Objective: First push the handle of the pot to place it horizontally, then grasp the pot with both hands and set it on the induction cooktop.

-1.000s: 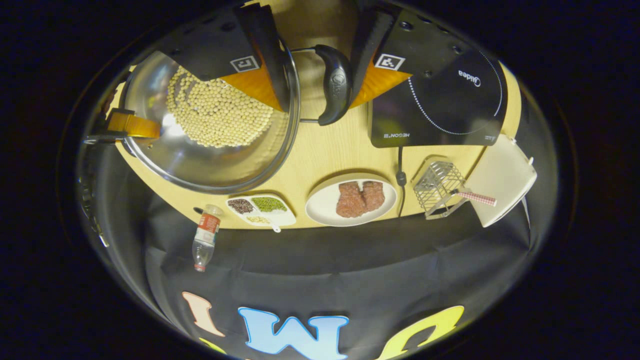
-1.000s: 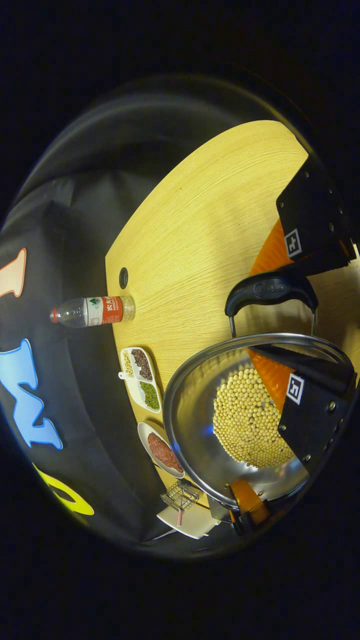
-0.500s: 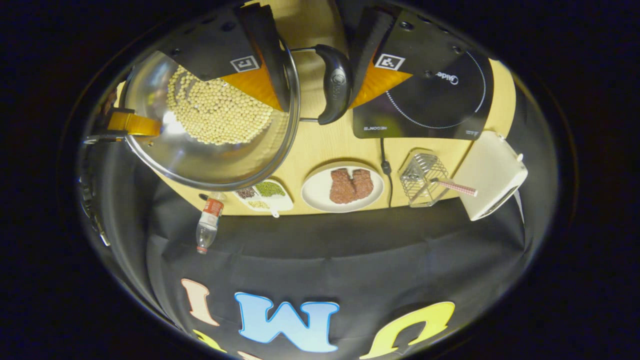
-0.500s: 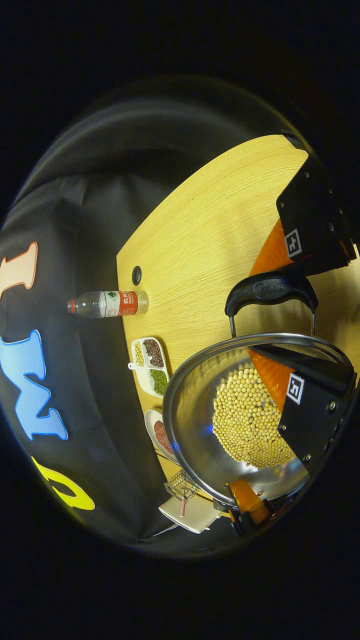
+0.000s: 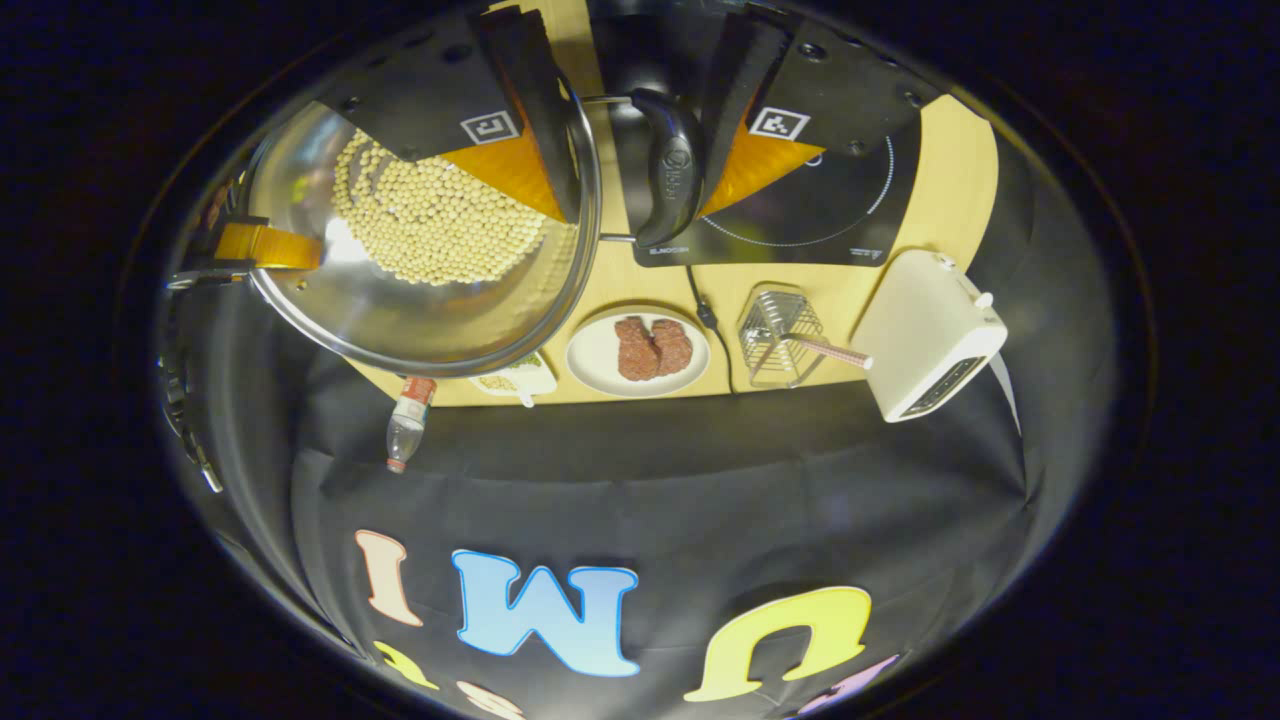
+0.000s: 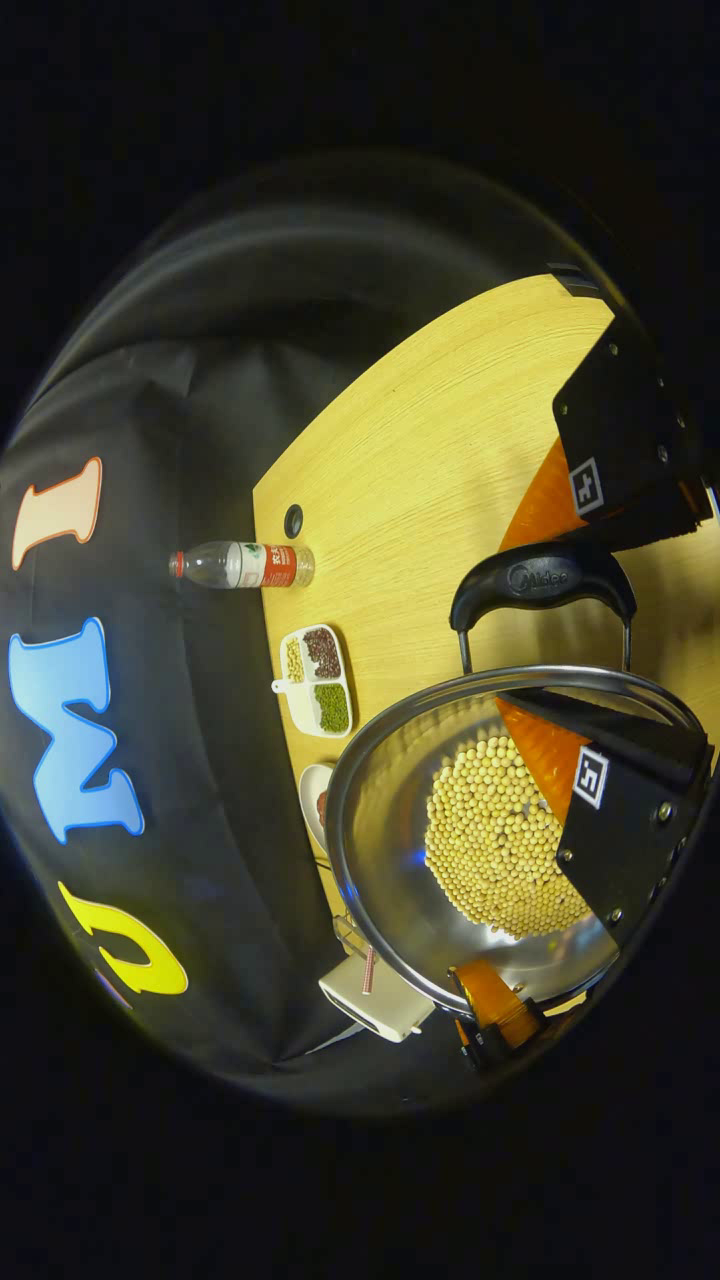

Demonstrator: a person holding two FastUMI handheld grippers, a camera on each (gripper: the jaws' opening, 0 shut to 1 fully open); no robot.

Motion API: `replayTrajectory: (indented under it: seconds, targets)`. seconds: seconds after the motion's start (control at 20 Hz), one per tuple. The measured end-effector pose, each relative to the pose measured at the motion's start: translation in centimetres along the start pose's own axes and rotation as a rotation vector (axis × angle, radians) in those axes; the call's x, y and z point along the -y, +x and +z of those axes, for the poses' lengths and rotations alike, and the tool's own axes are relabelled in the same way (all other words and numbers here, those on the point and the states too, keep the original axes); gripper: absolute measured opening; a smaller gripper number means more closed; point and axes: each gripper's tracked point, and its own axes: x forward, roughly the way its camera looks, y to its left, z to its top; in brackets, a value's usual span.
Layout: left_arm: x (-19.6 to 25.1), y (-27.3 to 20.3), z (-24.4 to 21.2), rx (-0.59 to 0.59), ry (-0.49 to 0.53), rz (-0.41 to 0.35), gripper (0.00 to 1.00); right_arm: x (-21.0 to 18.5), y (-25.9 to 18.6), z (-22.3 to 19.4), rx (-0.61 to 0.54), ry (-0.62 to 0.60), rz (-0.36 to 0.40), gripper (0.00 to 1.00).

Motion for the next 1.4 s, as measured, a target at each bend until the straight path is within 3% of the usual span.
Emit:
replayTrajectory:
  seconds: [0.2,0.3,0.35,0.55,0.6,0.65,0.7,0.75,0.8,1.4]
  targets:
    - [-2.6,-1.4,0.2,0.013,-0.014,0.007,0.66,-2.5,-0.8,-0.6,-0.001,-0.013,0.004,0.69]
    - [-4.0,-1.9,0.3,0.014,-0.014,0.015,0.72,-3.8,-1.1,-0.7,-0.003,-0.017,0.013,0.64]
    - [-4.7,-2.1,0.2,0.015,-0.015,0.020,0.66,-4.4,-1.1,-0.9,-0.005,-0.019,0.017,0.69]
    - [-7.7,-2.8,0.0,0.013,-0.022,0.029,0.69,-6.9,-1.2,-1.1,-0.011,-0.023,0.025,0.69]
    - [-8.5,-3.0,-0.1,0.013,-0.022,0.031,0.65,-7.6,-1.2,-1.3,-0.014,-0.023,0.028,0.69]
    - [-9.2,-3.1,-0.2,0.011,-0.023,0.034,0.69,-8.4,-1.1,-1.5,-0.012,-0.021,0.032,0.69]
    - [-10.0,-3.1,-0.4,0.010,-0.023,0.037,0.65,-9.1,-1.0,-1.5,-0.008,-0.018,0.034,0.69]
    - [-10.8,-3.3,-0.7,0.007,-0.019,0.038,0.69,-9.8,-0.9,-1.7,-0.007,-0.019,0.035,0.69]
    - [-11.6,-3.4,-0.8,0.003,-0.018,0.041,0.65,-10.6,-0.8,-2.1,-0.011,-0.021,0.036,0.69]
    - [-20.7,-2.8,-2.9,-0.025,-0.062,0.105,0.65,-18.9,1.6,-3.1,-0.066,-0.067,0.098,0.69]
